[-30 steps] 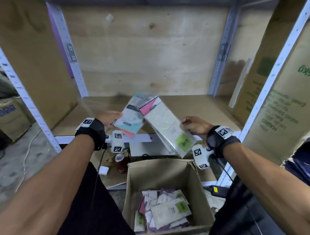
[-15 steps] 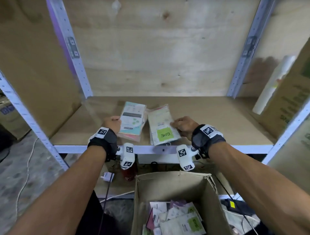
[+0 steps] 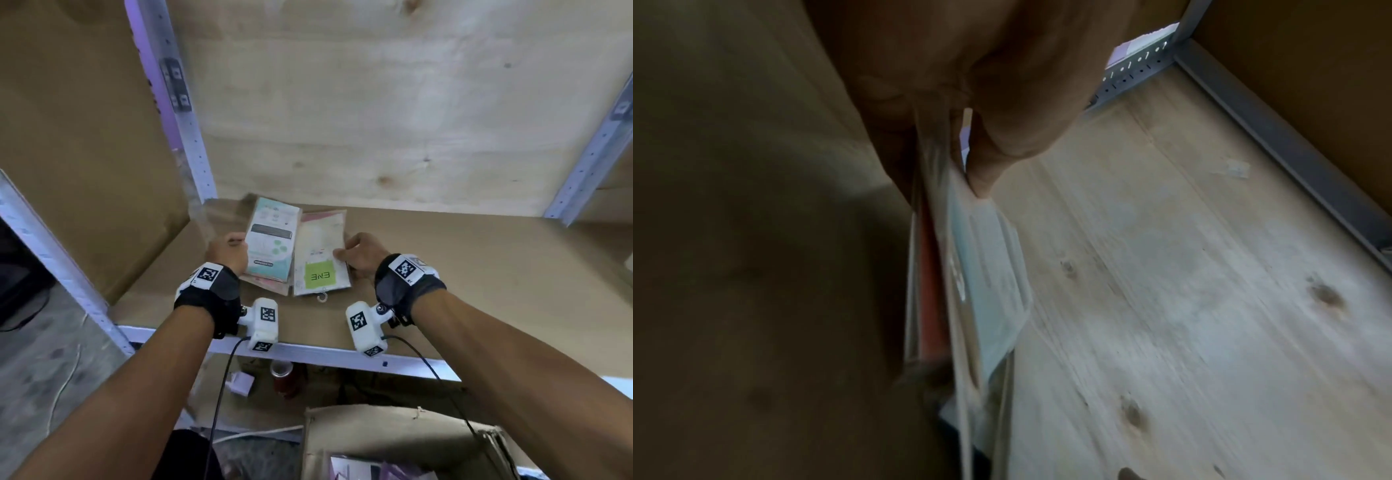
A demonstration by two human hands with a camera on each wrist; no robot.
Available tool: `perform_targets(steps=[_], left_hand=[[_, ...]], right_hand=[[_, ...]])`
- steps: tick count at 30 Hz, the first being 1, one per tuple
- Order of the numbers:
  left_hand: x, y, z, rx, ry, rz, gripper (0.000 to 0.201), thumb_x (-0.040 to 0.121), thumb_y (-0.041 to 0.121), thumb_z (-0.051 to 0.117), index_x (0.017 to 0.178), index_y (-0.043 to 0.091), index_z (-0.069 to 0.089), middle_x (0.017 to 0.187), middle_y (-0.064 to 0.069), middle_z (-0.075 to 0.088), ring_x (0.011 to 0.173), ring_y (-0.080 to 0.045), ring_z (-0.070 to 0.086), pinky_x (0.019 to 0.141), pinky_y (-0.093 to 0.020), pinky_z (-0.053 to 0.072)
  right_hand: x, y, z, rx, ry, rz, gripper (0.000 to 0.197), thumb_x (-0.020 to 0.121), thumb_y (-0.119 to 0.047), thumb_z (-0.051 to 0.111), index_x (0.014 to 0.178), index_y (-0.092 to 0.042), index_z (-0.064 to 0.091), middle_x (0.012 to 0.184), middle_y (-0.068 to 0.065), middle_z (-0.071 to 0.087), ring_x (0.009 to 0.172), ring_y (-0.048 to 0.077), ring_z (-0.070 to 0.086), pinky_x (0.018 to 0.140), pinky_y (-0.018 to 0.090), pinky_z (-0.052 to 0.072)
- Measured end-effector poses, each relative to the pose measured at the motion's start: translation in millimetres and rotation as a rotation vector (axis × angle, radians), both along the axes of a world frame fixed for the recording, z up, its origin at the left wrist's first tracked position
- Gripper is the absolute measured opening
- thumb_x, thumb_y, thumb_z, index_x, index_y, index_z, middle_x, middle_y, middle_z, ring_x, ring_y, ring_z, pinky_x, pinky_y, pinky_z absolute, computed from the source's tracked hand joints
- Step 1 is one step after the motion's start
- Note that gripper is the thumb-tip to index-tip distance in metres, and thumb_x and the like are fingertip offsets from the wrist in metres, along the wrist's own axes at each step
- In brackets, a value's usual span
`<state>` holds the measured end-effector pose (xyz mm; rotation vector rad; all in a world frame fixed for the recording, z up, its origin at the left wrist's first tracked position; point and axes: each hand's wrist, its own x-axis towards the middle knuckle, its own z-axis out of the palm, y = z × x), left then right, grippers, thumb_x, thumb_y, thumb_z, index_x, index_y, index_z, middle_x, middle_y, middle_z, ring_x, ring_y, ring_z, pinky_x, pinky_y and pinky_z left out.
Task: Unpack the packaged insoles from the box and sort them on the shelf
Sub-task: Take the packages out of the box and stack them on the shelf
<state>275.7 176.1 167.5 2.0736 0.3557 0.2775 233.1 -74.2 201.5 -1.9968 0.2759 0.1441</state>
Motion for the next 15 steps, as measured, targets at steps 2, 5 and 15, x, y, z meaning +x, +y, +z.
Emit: perform_targets(steps=[2, 5, 15], left_hand=[[-1.7, 6.0, -0.9, -0.004, -0.002, 0.003, 0.031, 0.094, 0.003, 0.052, 0.117, 0.009, 0.072, 0.123, -0.018, 0.068, 0.115, -0.038, 0.061, 0.098, -0.035, 0.046], [4.9, 18.1, 6.1, -0.012, 0.04, 0.001, 0.031, 0.095, 0.006, 0.053, 0.12, 0.01, 0.07, 0.127, -0.017, 0.067, 0.116, -0.037, 0.061, 0.099, -0.035, 0.048], [31.6, 56.7, 13.5, 0.038, 0.102, -0.033, 0.027, 0.092, 0.011, 0.058, 0.114, 0.007, 0.072, 0.117, -0.017, 0.07, 0.097, -0.031, 0.064, 0.091, -0.033, 0.049]], right_hand=[[-1.2, 6.4, 0.2, 0.014, 0.031, 0.046, 0.016, 0.09, -0.01, 0.067, 0.078, -0.012, 0.056, 0.1, 0.012, 0.07, 0.088, 0.025, 0.068, 0.082, 0.042, 0.058], [-0.8, 11.2, 7.3, 0.123, 0.083, 0.146, 0.018, 0.091, 0.003, 0.057, 0.108, 0.004, 0.062, 0.118, 0.018, 0.067, 0.105, 0.032, 0.067, 0.077, 0.032, 0.059], [32.9, 52.5, 16.0, -0.051, 0.053, 0.291, 0.015, 0.092, 0.002, 0.059, 0.107, 0.0, 0.059, 0.08, 0.013, 0.064, 0.059, 0.018, 0.052, 0.057, 0.026, 0.046]])
